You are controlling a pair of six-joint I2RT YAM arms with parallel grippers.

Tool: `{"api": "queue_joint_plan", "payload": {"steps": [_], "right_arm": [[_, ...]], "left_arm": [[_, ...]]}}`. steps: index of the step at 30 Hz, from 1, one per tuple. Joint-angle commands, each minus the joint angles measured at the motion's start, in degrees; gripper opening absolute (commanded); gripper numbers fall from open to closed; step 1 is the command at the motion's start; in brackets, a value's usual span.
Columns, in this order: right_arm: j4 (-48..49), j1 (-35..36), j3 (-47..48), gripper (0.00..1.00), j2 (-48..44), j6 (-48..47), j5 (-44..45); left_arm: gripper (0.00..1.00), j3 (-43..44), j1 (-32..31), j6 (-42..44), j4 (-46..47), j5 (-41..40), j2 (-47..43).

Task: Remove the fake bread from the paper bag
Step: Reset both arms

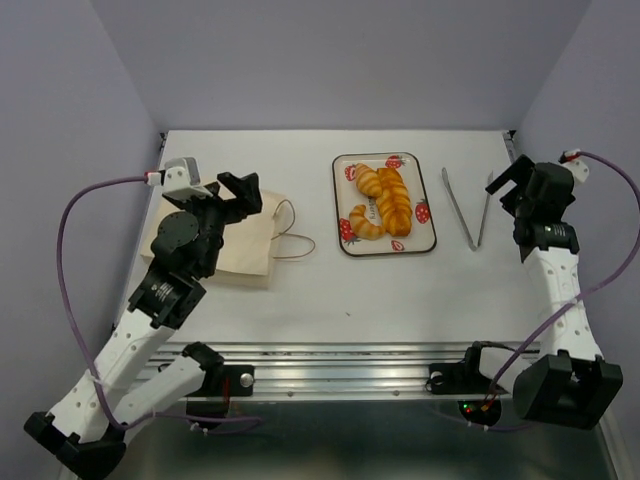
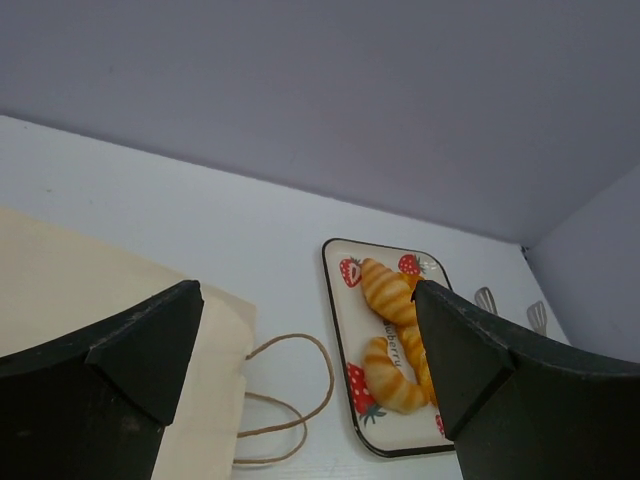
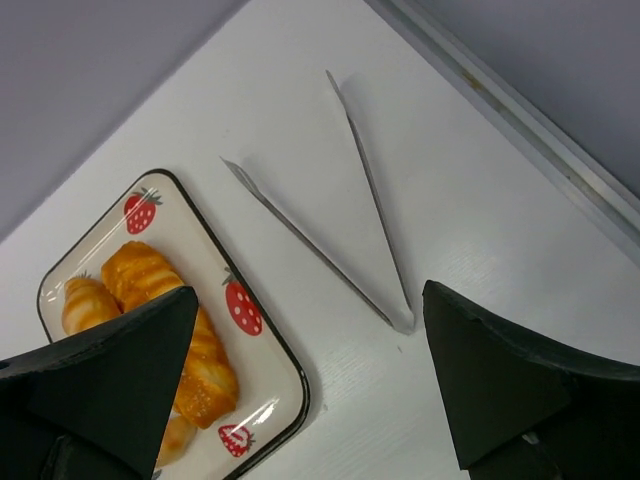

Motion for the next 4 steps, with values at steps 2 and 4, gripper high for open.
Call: {"api": "queue_joint_plan", "payload": {"steps": [2, 4], "right_arm": [[-1.13, -0.46, -3.84, 1.0, -6.23, 5.91, 2.66], [-0.96, -0.46, -4.63, 1.0, -7.2, 6.35, 2.21]], "left_arm": [[0.99, -1.44, 0.08, -6.36, -3.91, -5.18, -4.08], [0.99, -1.7, 0.08, -6.89, -4.81, -6.06, -5.05]]}}
